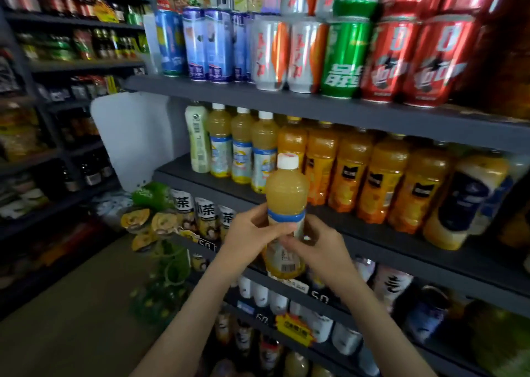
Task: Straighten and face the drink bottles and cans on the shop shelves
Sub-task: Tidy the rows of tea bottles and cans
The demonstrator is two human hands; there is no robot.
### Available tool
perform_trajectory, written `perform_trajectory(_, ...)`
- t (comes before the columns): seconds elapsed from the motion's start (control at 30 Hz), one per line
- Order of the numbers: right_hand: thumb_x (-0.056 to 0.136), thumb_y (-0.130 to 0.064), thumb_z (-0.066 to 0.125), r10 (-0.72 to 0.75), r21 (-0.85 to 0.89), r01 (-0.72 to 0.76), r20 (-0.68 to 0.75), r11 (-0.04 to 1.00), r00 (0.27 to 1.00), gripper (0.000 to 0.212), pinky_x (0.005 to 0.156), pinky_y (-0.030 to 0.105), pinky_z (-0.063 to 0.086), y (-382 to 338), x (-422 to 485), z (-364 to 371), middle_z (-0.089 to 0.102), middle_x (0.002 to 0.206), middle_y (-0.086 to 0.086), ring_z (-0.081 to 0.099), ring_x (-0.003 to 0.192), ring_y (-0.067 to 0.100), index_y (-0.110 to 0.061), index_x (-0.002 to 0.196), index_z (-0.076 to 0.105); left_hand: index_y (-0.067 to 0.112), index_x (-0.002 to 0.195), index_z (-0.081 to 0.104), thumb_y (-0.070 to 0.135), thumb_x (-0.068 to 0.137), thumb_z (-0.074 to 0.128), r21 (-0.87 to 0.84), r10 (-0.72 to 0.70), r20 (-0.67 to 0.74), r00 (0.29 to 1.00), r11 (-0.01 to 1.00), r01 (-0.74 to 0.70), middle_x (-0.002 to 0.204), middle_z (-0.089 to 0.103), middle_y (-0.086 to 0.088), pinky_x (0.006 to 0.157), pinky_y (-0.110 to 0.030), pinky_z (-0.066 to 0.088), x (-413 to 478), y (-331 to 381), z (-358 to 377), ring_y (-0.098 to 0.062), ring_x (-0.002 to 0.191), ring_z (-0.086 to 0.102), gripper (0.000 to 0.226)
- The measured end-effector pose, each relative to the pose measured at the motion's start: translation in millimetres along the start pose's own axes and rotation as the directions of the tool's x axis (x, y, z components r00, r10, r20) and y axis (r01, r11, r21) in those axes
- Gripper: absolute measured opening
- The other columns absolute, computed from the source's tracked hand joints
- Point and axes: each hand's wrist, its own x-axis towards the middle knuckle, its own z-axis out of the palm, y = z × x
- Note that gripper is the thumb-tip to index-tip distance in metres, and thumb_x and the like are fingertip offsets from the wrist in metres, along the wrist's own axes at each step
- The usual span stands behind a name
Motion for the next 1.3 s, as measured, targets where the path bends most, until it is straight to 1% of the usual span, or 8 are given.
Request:
perform_trajectory(0.2,0.083,-0.013,0.069,-0.064,0.031,0.071,-0.189,0.997,0.980,0.028,0.063,0.003,0.041,-27,78,122,0.060,0.085,-0.023,0.055,0.077,-0.020,-0.032,0.099,0.057,0.031,0.109,0.054,0.043,0.074,0.076,0.378,0.160,-0.138,0.977,0.921,-0.097,0.092,0.062,0.021,0.068,-0.007,0.047,50,-16,-108,0.007,0.083,0.058,0.043)
perform_trajectory(0.4,0.085,-0.018,0.069,-0.059,0.058,0.061,-0.039,0.996,0.998,0.038,0.086,0.011,0.047,-44,149,193,0.062,0.103,-0.017,0.058,0.096,-0.011,-0.023,0.121,0.057,0.026,0.098,0.066,0.045,0.074,0.077,0.300,0.090,-0.340,0.936,0.954,0.017,0.090,0.071,0.011,0.080,-0.038,0.055,103,-37,-212,-0.009,0.087,0.067,0.033)
perform_trajectory(0.53,0.091,-0.023,0.063,0.004,-0.045,-0.011,-0.158,0.999,0.987,0.050,0.079,0.003,0.039,-40,191,218,0.056,0.116,-0.003,0.051,0.105,0.005,-0.013,0.136,0.045,0.026,0.093,0.065,0.040,0.072,0.079,0.318,0.072,-0.396,0.916,0.946,0.063,0.080,0.068,0.015,0.075,-0.037,0.057,137,-33,-254,-0.009,0.079,0.067,0.029)
perform_trajectory(0.63,0.089,-0.017,0.064,0.006,-0.104,-0.029,-0.217,0.994,0.976,0.057,0.090,0.016,0.038,-34,217,242,0.051,0.133,0.009,0.049,0.121,0.019,-0.007,0.139,0.038,0.020,0.099,0.067,0.038,0.073,0.078,0.322,0.053,-0.424,0.904,0.942,0.096,0.080,0.068,0.011,0.071,-0.032,0.054,149,-33,-270,-0.009,0.078,0.066,0.034)
perform_trajectory(0.73,0.087,-0.011,0.066,-0.074,-0.156,0.022,-0.334,0.987,0.940,0.061,0.090,0.009,0.030,-32,240,265,0.047,0.133,0.017,0.046,0.124,0.027,0.000,0.139,0.035,0.017,0.106,0.067,0.038,0.074,0.078,0.306,0.030,-0.475,0.880,0.943,0.133,0.088,0.070,0.004,0.074,-0.032,0.054,159,-39,-285,-0.011,0.082,0.065,0.040)
perform_trajectory(0.9,0.084,-0.008,0.068,-0.171,-0.250,0.032,-0.555,0.968,0.814,0.062,0.098,0.019,0.036,-39,269,298,0.047,0.128,0.023,0.046,0.121,0.031,0.007,0.135,0.036,0.016,0.108,0.065,0.038,0.078,0.075,0.351,0.054,-0.515,0.856,0.924,0.153,0.081,0.061,0.012,0.050,-0.006,0.035,174,-51,-302,0.001,0.068,0.053,0.039)
perform_trajectory(1.0,0.084,-0.015,0.069,-0.175,-0.278,-0.013,-0.641,0.960,0.747,0.069,0.102,0.038,0.043,-38,285,314,0.046,0.132,0.024,0.044,0.125,0.034,0.007,0.138,0.033,0.017,0.104,0.065,0.040,0.079,0.073,0.339,0.049,-0.522,0.851,0.928,0.154,0.070,0.056,0.018,0.045,-0.006,0.036,181,-55,-305,0.006,0.061,0.051,0.035)
perform_trajectory(1.3,0.083,-0.018,0.071,-0.094,-0.240,-0.123,-0.727,0.963,0.680,0.080,0.108,0.043,0.037,-39,316,336,0.039,0.140,0.027,0.040,0.130,0.038,0.011,0.141,0.025,0.021,0.104,0.063,0.045,0.077,0.074,0.381,0.101,-0.510,0.854,0.917,0.119,0.072,0.059,0.017,0.050,-0.008,0.037,185,-59,-318,0.006,0.063,0.053,0.038)
